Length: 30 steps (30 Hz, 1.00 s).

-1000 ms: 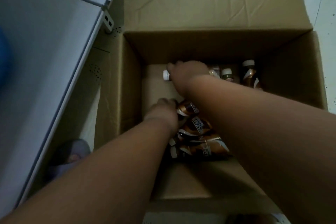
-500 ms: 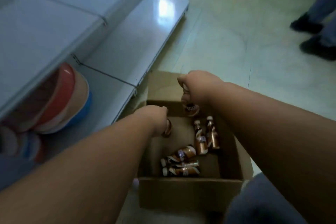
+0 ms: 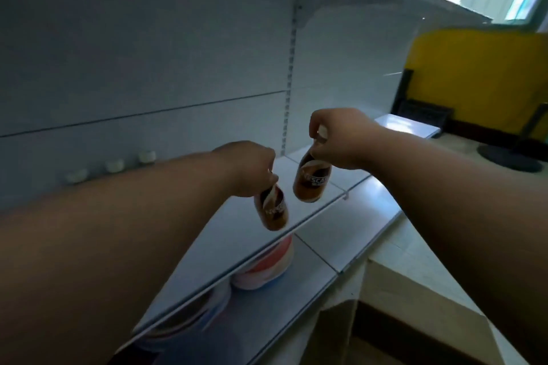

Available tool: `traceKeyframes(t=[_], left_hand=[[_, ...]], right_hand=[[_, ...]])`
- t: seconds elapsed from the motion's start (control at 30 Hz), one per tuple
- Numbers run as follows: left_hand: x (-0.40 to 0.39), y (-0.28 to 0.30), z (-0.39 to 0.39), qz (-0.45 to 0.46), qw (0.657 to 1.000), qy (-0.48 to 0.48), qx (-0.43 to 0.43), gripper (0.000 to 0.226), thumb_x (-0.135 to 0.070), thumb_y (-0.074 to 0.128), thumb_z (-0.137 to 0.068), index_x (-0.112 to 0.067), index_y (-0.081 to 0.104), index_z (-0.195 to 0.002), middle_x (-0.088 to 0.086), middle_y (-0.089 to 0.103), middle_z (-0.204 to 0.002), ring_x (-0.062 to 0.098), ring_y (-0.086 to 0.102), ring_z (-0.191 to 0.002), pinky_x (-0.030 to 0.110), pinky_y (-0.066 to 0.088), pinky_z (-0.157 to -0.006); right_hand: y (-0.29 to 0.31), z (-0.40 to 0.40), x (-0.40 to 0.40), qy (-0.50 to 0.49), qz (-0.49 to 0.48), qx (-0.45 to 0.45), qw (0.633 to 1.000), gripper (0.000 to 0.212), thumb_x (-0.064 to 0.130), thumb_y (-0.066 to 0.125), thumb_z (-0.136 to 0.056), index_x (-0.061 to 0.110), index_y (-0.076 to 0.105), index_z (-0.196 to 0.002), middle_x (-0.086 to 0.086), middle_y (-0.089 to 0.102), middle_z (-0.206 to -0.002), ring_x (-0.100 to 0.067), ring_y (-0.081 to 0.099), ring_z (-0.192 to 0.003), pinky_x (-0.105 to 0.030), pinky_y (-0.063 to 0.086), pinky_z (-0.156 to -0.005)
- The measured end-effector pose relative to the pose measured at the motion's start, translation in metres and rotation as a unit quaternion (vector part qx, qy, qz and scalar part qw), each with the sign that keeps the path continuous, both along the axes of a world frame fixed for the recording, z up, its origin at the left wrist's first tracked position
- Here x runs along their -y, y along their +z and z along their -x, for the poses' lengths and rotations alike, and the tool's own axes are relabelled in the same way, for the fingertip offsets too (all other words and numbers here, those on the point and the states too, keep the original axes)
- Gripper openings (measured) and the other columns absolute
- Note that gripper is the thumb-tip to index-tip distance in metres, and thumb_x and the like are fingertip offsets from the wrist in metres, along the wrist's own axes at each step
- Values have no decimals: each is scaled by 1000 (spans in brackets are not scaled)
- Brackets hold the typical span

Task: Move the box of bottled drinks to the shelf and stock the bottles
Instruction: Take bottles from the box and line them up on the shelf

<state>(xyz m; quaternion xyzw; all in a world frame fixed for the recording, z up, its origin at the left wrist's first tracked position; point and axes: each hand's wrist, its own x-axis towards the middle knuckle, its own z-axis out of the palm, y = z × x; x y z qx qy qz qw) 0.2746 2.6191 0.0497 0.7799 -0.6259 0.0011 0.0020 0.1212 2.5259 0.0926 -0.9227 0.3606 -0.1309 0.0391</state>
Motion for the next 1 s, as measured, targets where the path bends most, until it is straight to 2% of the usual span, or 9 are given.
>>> traceKeyframes(t=[0.13,0.23,0.33,0.43,0.5,0.6,0.73,0.9,1.0], left_hand=[[-15,-7,-86,33,999,23,12,24,-40,40,-98,-18,47,-105,5,58,-98,21,53,-83,36,44,-71],[-9,-17,-136,56,997,45,13,20,-36,46,-96,-17,44,-101,3,56,-94,19,53,-81,34,43,-70],[6,-22,-174,49,997,52,23,18,-32,53,-93,-18,49,-102,2,58,-97,18,54,-84,32,41,-70],[21,-32,-202,31,998,52,24,13,-30,57,-89,-23,47,-95,2,59,-95,20,55,-84,37,48,-74],[30,-38,-214,20,998,48,38,13,-29,59,-86,-25,47,-91,2,59,-93,20,56,-81,40,51,-75],[35,-40,-226,-17,996,55,66,17,-35,59,-86,-23,55,-99,0,59,-96,22,58,-86,38,49,-76],[34,-45,-235,-28,996,35,82,13,-34,60,-87,-25,51,-91,1,58,-96,21,55,-86,39,49,-79],[39,-56,-234,-19,993,46,104,28,-29,60,-88,-10,59,-110,4,55,-94,22,55,-85,33,40,-72],[39,-57,-232,-6,992,79,94,29,-24,62,-87,-8,60,-112,8,59,-98,25,58,-88,32,39,-72]], right_hand=[[-12,-77,-15,43,10,-9,999,21,28,68,-83,19,55,-96,-2,58,-92,-21,54,-84,-33,49,-69],[-33,-126,-9,57,2,1,998,24,34,68,-85,17,53,-93,0,55,-86,-18,53,-81,-32,48,-70],[-57,-165,5,72,-10,6,997,21,29,65,-87,14,52,-95,-3,56,-88,-20,53,-80,-31,45,-67],[-78,-196,20,75,-18,7,997,19,22,60,-90,12,55,-105,-5,56,-91,-20,52,-82,-31,46,-68],[-89,-214,29,70,-41,12,997,20,19,60,-89,14,56,-108,-4,56,-93,-21,55,-85,-33,52,-74],[-102,-237,37,74,-76,21,994,21,17,61,-88,15,56,-108,-5,57,-98,-22,58,-89,-37,57,-79],[-115,-265,41,91,-77,16,993,21,13,60,-87,18,57,-107,-6,58,-103,-24,59,-88,-36,57,-73],[-122,-288,44,115,-70,14,991,27,9,61,-85,17,55,-110,-7,61,-100,-26,60,-88,-33,53,-68],[-121,-293,45,109,-74,26,991,36,9,63,-85,16,50,-119,-10,61,-101,-27,60,-88,-36,55,-70]])
